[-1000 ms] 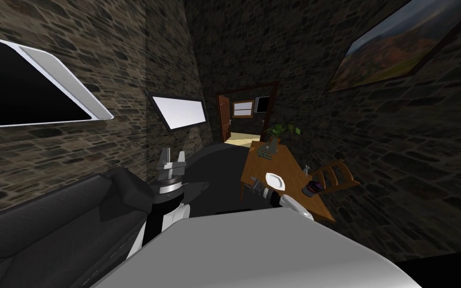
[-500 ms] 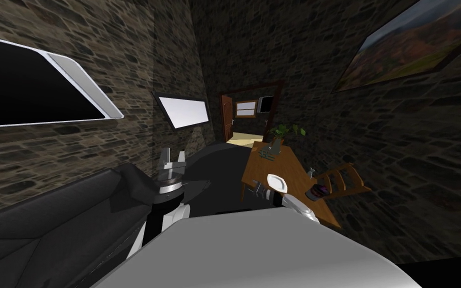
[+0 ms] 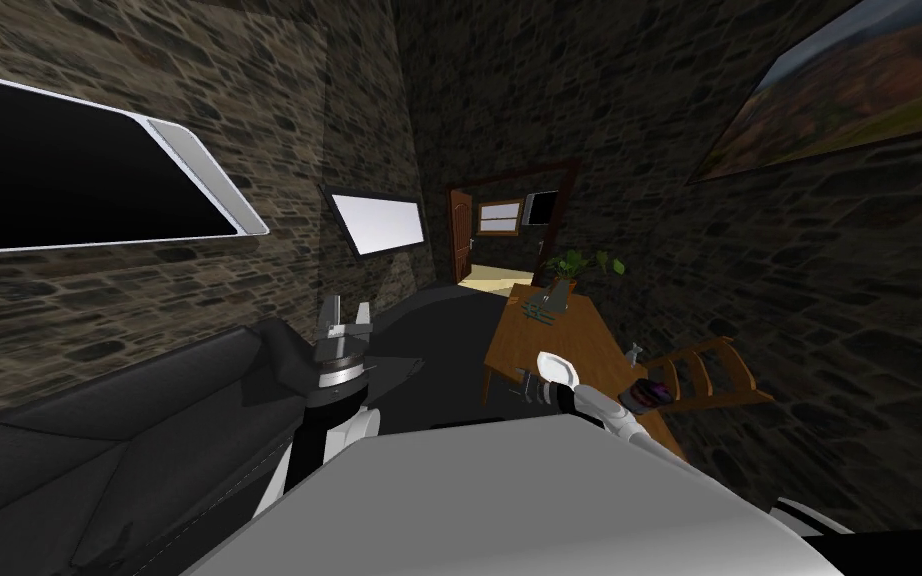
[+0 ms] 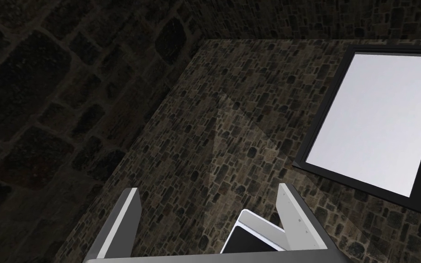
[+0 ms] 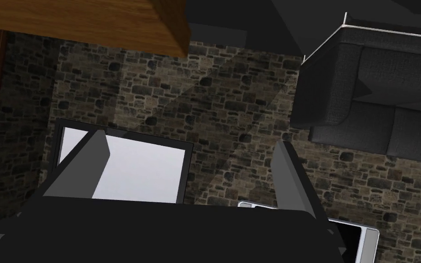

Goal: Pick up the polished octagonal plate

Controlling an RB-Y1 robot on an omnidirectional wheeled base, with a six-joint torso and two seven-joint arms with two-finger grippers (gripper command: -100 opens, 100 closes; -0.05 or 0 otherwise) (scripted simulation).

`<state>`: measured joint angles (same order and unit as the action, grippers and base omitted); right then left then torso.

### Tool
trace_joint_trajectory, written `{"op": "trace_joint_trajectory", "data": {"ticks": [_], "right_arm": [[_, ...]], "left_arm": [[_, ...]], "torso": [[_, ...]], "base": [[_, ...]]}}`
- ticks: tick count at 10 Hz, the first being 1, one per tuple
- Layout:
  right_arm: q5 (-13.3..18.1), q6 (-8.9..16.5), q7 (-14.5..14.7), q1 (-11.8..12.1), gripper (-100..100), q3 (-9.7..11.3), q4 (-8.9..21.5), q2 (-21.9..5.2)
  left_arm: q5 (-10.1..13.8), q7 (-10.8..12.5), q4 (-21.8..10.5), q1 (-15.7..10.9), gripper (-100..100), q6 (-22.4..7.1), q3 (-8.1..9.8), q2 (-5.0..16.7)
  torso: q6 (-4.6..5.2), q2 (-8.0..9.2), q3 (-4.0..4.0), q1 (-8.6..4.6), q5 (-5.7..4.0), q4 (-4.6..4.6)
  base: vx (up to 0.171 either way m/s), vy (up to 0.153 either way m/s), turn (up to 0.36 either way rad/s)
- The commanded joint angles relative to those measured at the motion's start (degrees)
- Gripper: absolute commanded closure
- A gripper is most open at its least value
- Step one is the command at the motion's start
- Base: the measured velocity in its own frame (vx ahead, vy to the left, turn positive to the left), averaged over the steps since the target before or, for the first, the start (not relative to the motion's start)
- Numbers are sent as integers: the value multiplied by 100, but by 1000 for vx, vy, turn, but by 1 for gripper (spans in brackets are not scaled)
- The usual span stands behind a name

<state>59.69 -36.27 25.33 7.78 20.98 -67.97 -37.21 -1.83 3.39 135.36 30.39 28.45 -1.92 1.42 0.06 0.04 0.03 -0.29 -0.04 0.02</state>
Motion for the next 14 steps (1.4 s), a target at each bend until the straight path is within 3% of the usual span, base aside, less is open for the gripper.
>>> {"op": "trace_joint_trajectory", "data": {"ticks": [1, 4, 5, 7, 11, 12, 14], "right_arm": [[110, -11, 50, -29, -100, 55, 159, -70], [586, -105, 58, -332, -100, 324, 783, -550], [586, -105, 58, -332, -100, 324, 783, -550], [861, -166, 54, -510, -100, 485, 1138, -840], [1097, -222, 49, -661, -100, 626, 1434, -1100], [1290, -270, 46, -783, -100, 741, 1668, -1319], [1290, -270, 46, -783, -100, 741, 1668, -1319]], "left_arm": [[0, 0, 0, 0, 0, 0, 0, 0], [0, 0, 0, 0, 0, 0, 0, 0], [0, 0, 0, 0, 0, 0, 0, 0], [0, 0, 0, 0, 0, 0, 0, 0], [0, 0, 0, 0, 0, 0, 0, 0], [0, 0, 0, 1, 0, 0, 0, 0], [0, 0, 0, 1, 0, 0, 0, 0]], "torso": [[0, 0, 0, 0, 0, 0], [1, 3, 1, -2, -1, 0], [1, 3, 2, -8, -2, 1], [1, -1, 0, 4, 0, 0], [1, -2, -1, 6, 1, 0], [3, -2, -1, 9, 0, -1], [2, 0, 0, 4, -1, 0]], "base": [[-4, -49, 56], [-12, -63, 99], [-5, -57, 33], [-10, -48, 70], [-4, -42, 51], [-11, -50, 76], [-8, -38, 22]]}}
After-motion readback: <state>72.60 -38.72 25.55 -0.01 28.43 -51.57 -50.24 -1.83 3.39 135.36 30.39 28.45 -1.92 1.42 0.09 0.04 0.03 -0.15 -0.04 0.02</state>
